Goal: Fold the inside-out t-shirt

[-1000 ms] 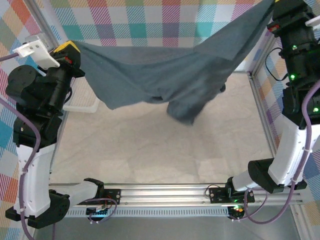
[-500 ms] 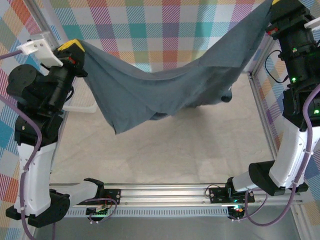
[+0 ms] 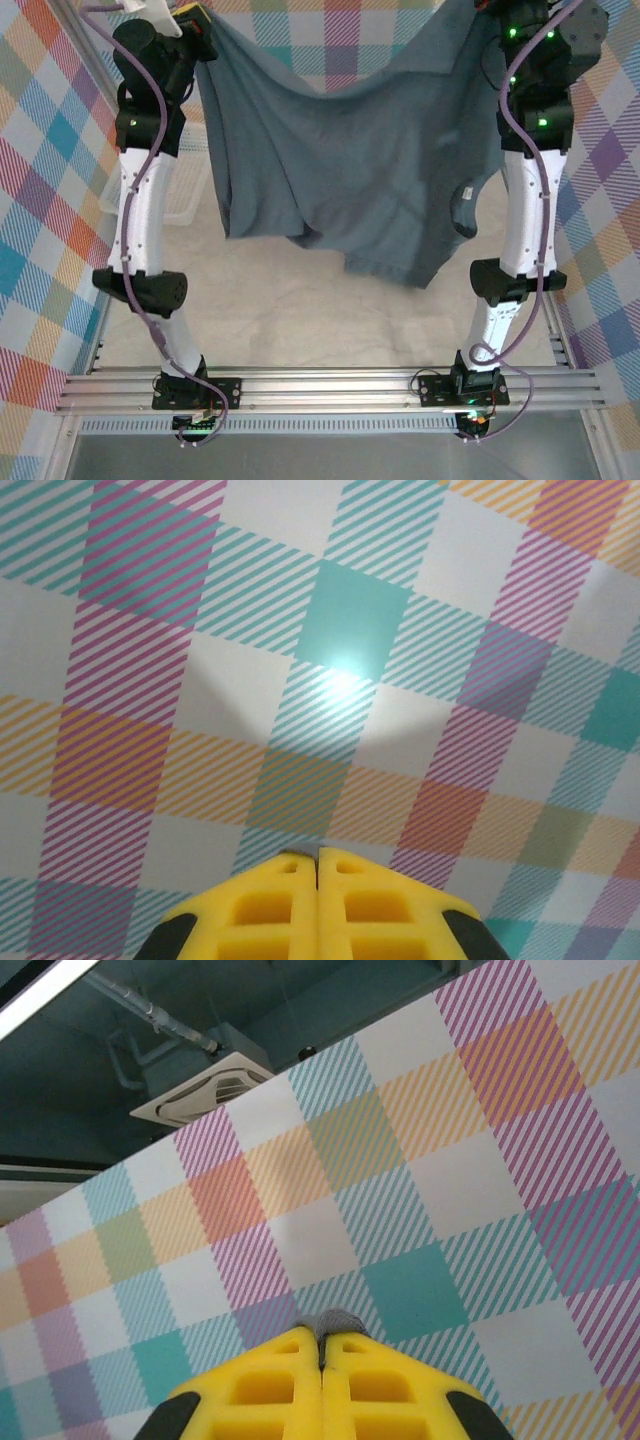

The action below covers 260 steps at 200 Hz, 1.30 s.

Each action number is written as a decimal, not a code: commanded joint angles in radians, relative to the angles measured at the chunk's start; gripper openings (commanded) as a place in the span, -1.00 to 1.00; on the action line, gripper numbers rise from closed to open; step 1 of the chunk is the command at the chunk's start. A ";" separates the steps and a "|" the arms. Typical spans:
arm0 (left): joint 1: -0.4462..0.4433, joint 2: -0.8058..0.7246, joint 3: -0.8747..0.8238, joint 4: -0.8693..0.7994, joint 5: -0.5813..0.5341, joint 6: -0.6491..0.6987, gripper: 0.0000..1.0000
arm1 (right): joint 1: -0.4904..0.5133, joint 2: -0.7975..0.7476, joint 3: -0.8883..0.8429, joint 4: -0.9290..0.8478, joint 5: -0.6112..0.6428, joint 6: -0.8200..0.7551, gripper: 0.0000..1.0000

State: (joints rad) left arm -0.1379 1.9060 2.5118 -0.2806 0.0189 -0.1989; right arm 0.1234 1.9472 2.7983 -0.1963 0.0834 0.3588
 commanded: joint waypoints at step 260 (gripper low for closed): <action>-0.078 -1.467 -2.019 0.170 0.044 -0.325 -1.00 | -0.031 -1.490 -1.878 -0.730 0.360 0.796 -0.84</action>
State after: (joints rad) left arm -0.2001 0.7525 0.5495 -0.0147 0.1982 -0.4549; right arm 0.0921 0.6422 0.9554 -0.7486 0.2497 1.0088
